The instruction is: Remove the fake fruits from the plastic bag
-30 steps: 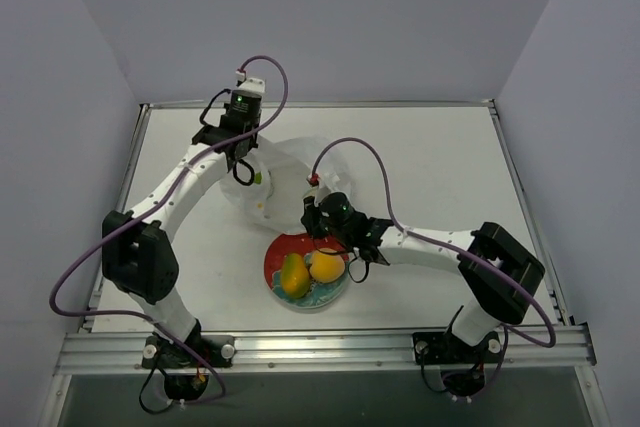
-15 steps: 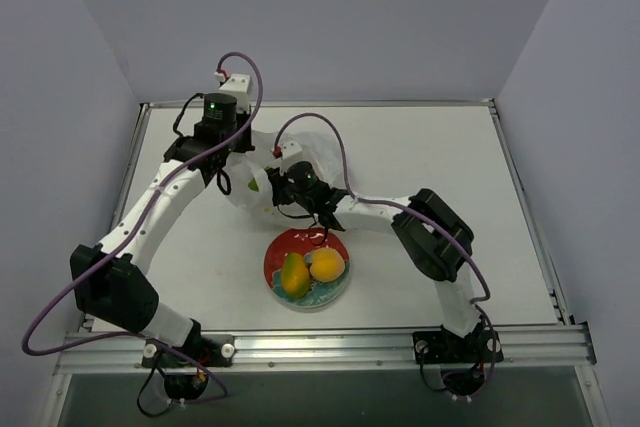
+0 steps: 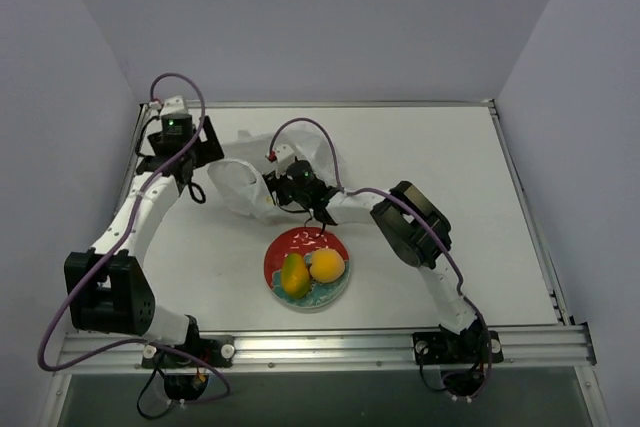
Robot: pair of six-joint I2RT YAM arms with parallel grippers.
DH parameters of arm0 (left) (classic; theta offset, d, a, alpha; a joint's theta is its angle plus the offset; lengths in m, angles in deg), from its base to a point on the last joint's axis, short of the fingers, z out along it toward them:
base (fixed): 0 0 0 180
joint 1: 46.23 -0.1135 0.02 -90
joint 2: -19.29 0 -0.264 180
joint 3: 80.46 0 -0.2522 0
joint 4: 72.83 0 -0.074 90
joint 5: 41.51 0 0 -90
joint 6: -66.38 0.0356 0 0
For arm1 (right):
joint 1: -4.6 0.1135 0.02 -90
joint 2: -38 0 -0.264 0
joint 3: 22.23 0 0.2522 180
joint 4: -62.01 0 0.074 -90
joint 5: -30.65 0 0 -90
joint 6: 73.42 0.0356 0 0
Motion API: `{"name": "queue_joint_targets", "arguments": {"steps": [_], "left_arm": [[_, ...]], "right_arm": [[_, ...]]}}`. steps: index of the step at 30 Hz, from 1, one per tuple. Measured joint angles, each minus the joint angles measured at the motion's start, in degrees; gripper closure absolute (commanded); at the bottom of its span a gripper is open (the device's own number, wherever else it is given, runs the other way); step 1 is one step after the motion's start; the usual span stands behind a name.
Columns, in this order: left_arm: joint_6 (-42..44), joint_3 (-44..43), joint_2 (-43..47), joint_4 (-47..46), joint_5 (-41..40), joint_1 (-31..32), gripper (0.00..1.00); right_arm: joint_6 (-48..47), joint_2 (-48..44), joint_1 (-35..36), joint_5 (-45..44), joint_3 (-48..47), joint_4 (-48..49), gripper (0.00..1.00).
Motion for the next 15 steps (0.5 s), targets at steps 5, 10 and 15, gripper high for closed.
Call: {"name": "queue_joint_targets", "arguments": {"steps": [5,10,15], "left_arm": [[-7.6,4.4,0.6,-1.7,2.7,-8.9,0.13],[-14.6,6.1,-6.6,-7.7,11.3,-10.1,0.11],[-19.6,11.1,-11.6,-13.3,19.5,-10.1,0.13]], "right_arm": [[1.1,-2.4,0.9,-0.1,7.0,2.7,0.35],[2.2,-5.1,1.6,-0.8,10.9,3.5,0.36],[3.2,-7.3,2.5,-1.1,12.4,4.8,0.43]]}}
